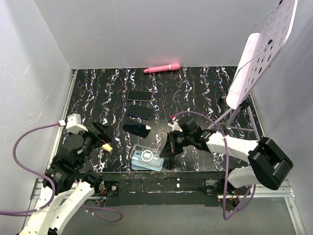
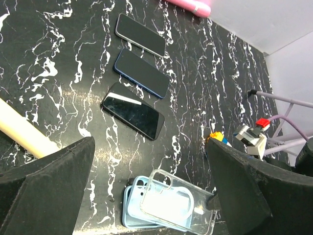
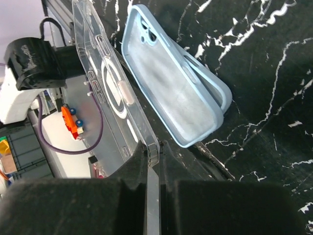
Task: Take the phone out of the phone case
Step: Place the phone case on the phone case.
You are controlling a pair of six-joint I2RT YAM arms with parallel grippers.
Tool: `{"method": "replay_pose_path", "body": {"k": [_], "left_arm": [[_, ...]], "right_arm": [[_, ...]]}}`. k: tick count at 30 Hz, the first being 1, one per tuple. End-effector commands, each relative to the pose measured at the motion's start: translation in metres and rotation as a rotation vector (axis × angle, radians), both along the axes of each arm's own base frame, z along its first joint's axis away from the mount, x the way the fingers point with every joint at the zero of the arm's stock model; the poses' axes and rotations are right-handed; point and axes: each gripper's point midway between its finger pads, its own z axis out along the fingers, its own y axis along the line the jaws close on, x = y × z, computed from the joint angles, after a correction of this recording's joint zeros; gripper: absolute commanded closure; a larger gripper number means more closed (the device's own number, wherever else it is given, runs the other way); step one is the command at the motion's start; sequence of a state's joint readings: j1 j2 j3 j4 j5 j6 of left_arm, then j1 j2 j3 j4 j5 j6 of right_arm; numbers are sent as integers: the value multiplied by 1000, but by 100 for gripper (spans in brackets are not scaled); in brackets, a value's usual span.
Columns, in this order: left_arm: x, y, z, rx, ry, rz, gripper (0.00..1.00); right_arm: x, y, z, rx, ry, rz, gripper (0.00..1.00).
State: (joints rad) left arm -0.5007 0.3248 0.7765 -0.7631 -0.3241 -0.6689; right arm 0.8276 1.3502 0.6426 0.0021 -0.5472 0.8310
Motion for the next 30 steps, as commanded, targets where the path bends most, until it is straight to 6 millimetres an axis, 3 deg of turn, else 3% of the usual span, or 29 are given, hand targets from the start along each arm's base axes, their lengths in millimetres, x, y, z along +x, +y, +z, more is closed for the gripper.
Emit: {"method": "replay_pose_path", "body": {"k": [1, 11, 15, 25, 30], "left_arm": [[4, -6, 0, 6, 4, -20, 2], [4, -7, 4, 10, -7, -33, 2], [6, -12, 1, 4, 6, -48, 2], [10, -14, 4, 18, -16, -60, 2], [16, -17, 7, 38, -6, -65, 2]], "right_arm": [[2, 3, -9, -12, -37, -6, 99], [-1, 4, -31, -102, -61, 3, 97], [0, 5, -32, -117, -83, 8, 80], [-1, -15, -34, -239, -133, 4, 39], [4, -28, -21, -277, -229, -27, 20]]}}
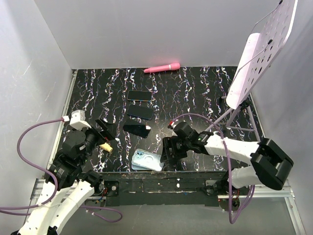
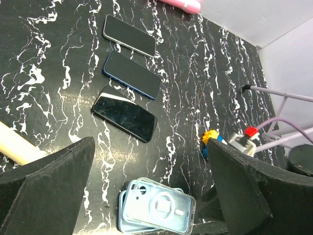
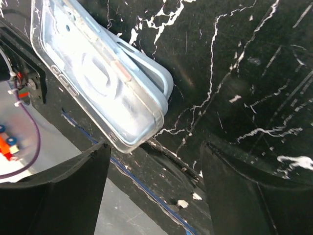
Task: Take the phone out of the phone case
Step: Place the phone case on the phone case, then reset both arms
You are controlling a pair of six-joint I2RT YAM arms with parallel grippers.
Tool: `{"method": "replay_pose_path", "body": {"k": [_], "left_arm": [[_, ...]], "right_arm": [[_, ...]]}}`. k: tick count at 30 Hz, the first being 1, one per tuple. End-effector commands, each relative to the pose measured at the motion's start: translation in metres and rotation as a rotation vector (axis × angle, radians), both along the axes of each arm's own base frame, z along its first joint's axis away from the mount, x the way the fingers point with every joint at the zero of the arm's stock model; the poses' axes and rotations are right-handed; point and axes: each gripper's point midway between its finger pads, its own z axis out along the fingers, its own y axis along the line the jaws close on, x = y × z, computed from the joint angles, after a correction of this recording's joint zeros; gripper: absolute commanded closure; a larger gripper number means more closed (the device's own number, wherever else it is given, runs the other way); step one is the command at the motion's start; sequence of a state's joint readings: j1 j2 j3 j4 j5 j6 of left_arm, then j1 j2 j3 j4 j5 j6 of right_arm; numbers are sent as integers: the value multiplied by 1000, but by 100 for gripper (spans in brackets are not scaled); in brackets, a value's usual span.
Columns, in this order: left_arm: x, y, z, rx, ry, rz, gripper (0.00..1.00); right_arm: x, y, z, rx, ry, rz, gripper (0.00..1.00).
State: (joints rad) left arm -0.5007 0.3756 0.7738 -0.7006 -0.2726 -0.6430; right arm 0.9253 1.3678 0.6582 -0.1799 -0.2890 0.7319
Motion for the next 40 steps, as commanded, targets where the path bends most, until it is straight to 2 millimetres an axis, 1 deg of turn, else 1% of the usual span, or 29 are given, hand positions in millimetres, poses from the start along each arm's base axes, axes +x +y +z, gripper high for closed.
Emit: {"method": "replay_pose_path", "body": {"k": [1, 9, 12, 14, 15, 18, 21, 23, 26, 28, 33, 35, 37, 40], "left_arm": [[8, -3, 5, 32, 3, -8, 2], [10, -3, 6, 6, -1, 11, 2], [8, -1, 11, -7, -19, 19, 2], [8, 1, 14, -13, -37, 26, 2], [9, 3, 17, -17, -52, 33, 2], [7, 4, 29, -38, -108, 33, 2], [3, 8, 40, -57, -158, 43, 2], [0, 11, 49, -75, -206, 44, 2], [-9, 15, 72, -113, -327, 37, 2], [-14, 19, 83, -129, -392, 41, 2], [-24, 28, 102, -157, -506, 54, 2], [-26, 28, 104, -159, -516, 52, 2], [-26, 28, 105, -161, -518, 49, 2], [-27, 28, 106, -172, -523, 50, 2]], "right_arm": [[14, -7, 26, -15, -142, -12, 19], [30, -23, 56, -21, -295, -61, 14], [39, -32, 67, -17, -365, -112, 13], [44, -42, 75, -23, -416, -154, 13], [48, -50, 78, -33, -448, -184, 13], [53, -65, 91, -1, -536, -233, 12], [56, -77, 109, 52, -624, -282, 12], [55, -84, 124, 101, -682, -292, 11], [53, -91, 143, 174, -777, -285, 11], [53, -102, 158, 213, -849, -313, 11], [52, -136, 191, 298, -1006, -420, 10], [53, -147, 197, 318, -1032, -482, 10], [55, -158, 199, 326, -1036, -549, 10], [55, -164, 199, 378, -1046, -605, 10]]}}
